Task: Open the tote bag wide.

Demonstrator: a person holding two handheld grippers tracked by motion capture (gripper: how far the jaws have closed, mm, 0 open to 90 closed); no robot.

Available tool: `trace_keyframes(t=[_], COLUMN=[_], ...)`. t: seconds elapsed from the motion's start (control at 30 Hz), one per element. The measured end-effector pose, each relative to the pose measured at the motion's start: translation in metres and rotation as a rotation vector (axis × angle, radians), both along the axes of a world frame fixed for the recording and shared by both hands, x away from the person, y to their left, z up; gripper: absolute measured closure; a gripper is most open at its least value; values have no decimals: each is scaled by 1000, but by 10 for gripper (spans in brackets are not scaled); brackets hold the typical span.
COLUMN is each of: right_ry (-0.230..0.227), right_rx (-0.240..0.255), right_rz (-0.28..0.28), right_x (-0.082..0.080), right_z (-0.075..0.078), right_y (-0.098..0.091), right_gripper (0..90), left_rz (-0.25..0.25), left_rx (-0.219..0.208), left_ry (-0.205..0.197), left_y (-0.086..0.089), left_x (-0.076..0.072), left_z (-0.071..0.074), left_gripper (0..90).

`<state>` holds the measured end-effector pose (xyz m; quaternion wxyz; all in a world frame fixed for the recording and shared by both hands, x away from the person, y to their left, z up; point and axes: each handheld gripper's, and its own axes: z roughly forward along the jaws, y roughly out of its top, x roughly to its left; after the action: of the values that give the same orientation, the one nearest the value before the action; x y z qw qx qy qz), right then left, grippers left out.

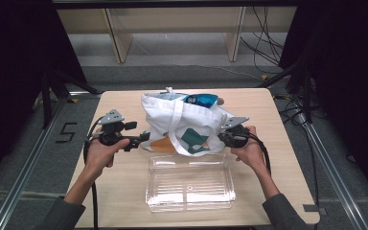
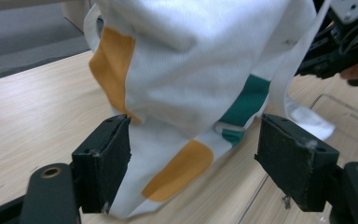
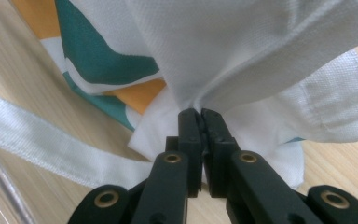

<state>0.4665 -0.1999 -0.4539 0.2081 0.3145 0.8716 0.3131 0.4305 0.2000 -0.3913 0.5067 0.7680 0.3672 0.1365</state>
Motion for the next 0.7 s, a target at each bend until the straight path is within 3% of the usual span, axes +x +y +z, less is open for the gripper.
trace_keyframes(t=[0.13, 0.2, 0.23, 0.43, 0.57, 0.7], right_ry=[4, -25, -2, -12, -4, -8], right_rx=[30, 35, 27, 42, 46, 44], right_rz=[-14, -9, -11, -18, -25, -17], right_x=[2, 4, 4, 4, 4, 4], right_z=[0, 0, 3, 2, 2, 2], right_y=[1, 0, 0, 2, 1, 2], right_gripper=[876, 876, 876, 875, 874, 874], left_rz=[28, 42, 38, 43, 39, 19], left_rx=[-48, -103, -95, -64, -52, -70], left_ry=[10, 28, 22, 21, 29, 26], left_y=[-1, -2, -3, -13, -14, -13], left_x=[16, 25, 27, 36, 42, 46], left_z=[11, 19, 21, 31, 29, 24], left_gripper=[237, 237, 237, 294, 412, 617])
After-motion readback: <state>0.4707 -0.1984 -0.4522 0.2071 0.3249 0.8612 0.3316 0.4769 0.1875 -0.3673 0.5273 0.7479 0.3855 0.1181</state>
